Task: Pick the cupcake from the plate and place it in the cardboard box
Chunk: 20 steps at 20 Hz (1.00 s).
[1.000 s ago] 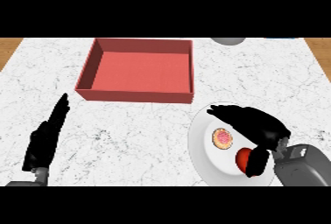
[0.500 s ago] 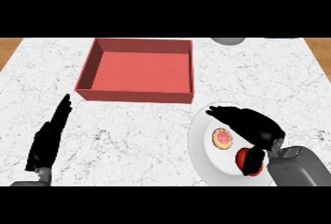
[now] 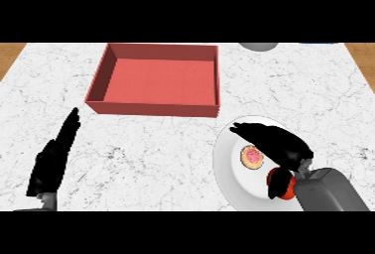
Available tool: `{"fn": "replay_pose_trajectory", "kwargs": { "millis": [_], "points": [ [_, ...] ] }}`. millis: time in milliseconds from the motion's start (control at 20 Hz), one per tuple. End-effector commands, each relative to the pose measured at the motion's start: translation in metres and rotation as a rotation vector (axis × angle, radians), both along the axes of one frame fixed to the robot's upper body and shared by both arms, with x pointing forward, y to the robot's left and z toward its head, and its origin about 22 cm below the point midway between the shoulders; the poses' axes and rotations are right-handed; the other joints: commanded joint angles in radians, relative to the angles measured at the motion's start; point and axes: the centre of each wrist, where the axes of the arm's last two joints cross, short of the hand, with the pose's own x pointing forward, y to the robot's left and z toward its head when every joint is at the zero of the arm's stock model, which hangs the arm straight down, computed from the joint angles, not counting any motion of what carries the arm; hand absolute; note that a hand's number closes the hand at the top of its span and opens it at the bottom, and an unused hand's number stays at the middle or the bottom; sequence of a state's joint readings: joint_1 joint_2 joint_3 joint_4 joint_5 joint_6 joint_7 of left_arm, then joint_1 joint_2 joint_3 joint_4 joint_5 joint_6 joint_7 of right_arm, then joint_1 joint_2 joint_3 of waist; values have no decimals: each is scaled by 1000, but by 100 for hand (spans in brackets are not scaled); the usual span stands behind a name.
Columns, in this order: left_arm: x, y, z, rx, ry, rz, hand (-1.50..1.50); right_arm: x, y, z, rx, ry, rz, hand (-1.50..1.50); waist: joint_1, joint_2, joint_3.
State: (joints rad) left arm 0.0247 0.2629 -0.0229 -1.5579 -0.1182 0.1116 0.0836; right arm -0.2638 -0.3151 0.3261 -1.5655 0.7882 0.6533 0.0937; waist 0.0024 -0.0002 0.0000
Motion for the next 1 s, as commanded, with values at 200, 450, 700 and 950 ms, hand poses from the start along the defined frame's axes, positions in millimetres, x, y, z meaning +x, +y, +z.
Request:
{"fn": "replay_pose_trajectory", "kwargs": {
  "millis": [200, 450, 700, 950],
  "points": [
    [12, -4, 9, 6, -8, 2, 0, 9, -18, -18, -39, 1, 33, -150, 0, 0, 0],
    [7, 6, -11, -24, 13, 10, 0, 10, -3, -27, -32, 70, 30, 150, -1, 1, 0],
    [9, -1, 5, 11, -8, 6, 0, 6, -5, -4, -14, -145, 45, 150, -3, 0, 0],
    [1, 10, -2, -13, 9, 1, 0, 7, 5, -18, -16, -256, 28, 150, 0, 0, 0]
  ]
}}
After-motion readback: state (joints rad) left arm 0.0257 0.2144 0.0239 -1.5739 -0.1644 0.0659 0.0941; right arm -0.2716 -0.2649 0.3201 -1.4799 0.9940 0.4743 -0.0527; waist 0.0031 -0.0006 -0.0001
